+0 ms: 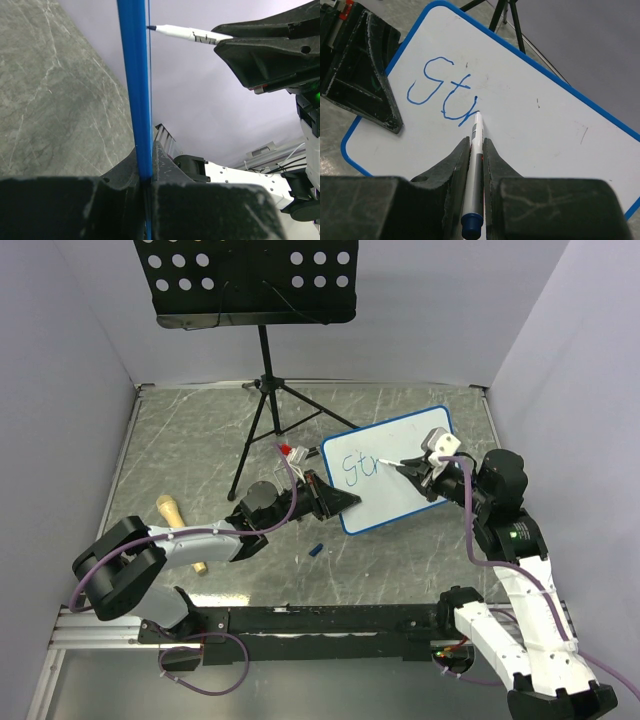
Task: Write a sentence on the whiteboard
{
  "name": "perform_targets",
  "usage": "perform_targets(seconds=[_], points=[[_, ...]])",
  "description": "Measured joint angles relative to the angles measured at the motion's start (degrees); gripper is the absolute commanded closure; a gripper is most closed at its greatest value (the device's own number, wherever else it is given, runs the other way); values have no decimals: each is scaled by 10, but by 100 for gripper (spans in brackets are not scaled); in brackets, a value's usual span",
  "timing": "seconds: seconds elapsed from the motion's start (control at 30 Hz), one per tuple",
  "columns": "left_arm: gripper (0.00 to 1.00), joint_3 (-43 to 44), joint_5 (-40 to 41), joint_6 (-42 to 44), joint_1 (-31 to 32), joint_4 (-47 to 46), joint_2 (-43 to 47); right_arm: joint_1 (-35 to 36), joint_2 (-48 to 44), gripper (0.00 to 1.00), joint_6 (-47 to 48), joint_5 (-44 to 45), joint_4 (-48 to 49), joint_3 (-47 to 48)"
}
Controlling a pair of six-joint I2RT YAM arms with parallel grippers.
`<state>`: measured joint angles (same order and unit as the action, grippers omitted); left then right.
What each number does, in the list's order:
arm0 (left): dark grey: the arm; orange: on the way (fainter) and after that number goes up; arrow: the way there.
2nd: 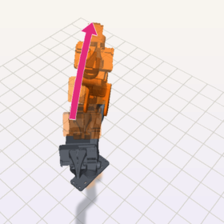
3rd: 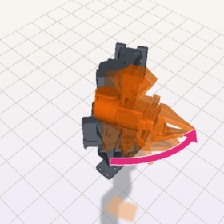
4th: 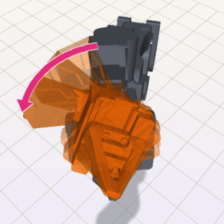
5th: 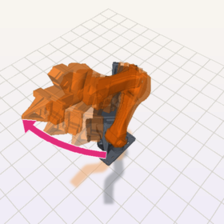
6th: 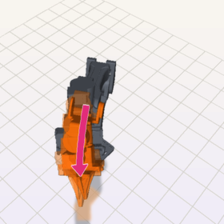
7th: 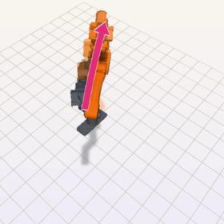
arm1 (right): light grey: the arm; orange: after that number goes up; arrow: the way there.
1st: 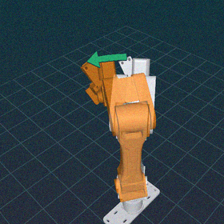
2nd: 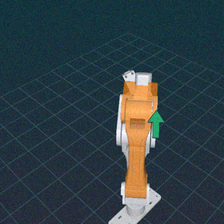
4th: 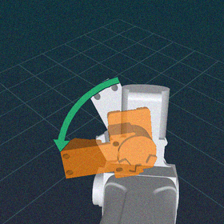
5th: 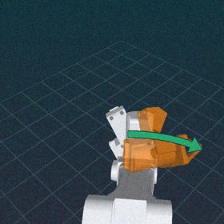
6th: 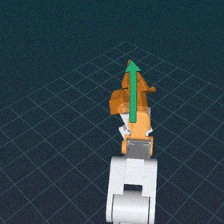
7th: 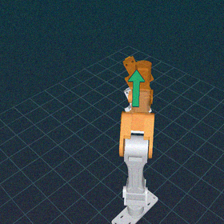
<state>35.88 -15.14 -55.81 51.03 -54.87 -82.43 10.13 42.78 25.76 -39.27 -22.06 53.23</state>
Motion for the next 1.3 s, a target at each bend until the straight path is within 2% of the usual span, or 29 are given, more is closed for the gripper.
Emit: perform_targets(seconds=[0.27,0.7,1.3], points=[[99,0,0,-2,0,0,0,-3,4,100,-7,17,15,1],[99,0,0,-4,0,-1,1,-16,-17,100,-9,-24,-2,11],[99,0,-2,-4,0,-1,1,-16,-12,100,10,0,-26,11]])
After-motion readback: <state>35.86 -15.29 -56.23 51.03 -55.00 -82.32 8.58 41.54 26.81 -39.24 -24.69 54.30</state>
